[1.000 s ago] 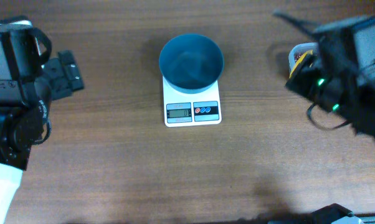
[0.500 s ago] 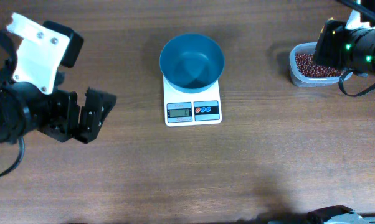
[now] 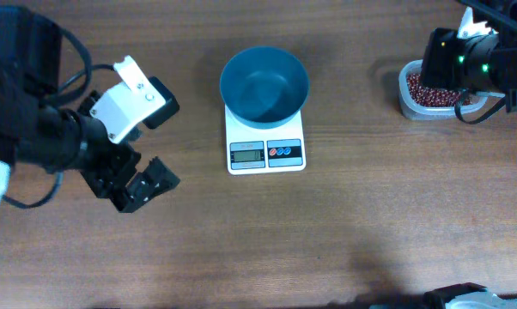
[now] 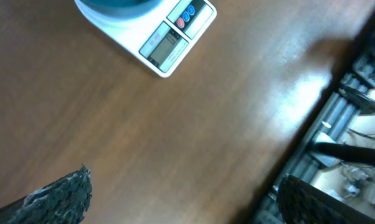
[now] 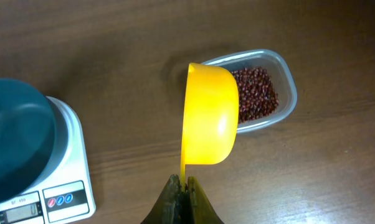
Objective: Scoop item into bowl and weigh 50g on scale
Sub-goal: 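Lower the scoop into the red beans with the right gripper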
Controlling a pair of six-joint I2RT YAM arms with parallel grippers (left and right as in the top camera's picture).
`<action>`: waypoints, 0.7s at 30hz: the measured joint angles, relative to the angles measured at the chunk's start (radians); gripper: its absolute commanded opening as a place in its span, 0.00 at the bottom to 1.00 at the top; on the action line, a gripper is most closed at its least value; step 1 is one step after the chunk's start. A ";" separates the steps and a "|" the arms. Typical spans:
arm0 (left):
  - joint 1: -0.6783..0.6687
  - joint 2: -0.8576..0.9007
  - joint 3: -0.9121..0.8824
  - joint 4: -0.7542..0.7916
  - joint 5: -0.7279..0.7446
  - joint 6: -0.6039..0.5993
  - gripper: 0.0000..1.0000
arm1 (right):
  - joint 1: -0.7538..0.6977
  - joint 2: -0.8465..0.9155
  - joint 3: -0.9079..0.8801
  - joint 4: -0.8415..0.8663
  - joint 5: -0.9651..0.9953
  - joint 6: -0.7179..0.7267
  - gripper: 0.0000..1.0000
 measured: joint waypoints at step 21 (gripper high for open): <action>0.000 -0.151 -0.268 0.185 -0.014 0.055 0.99 | 0.000 0.000 0.000 0.037 0.000 -0.037 0.04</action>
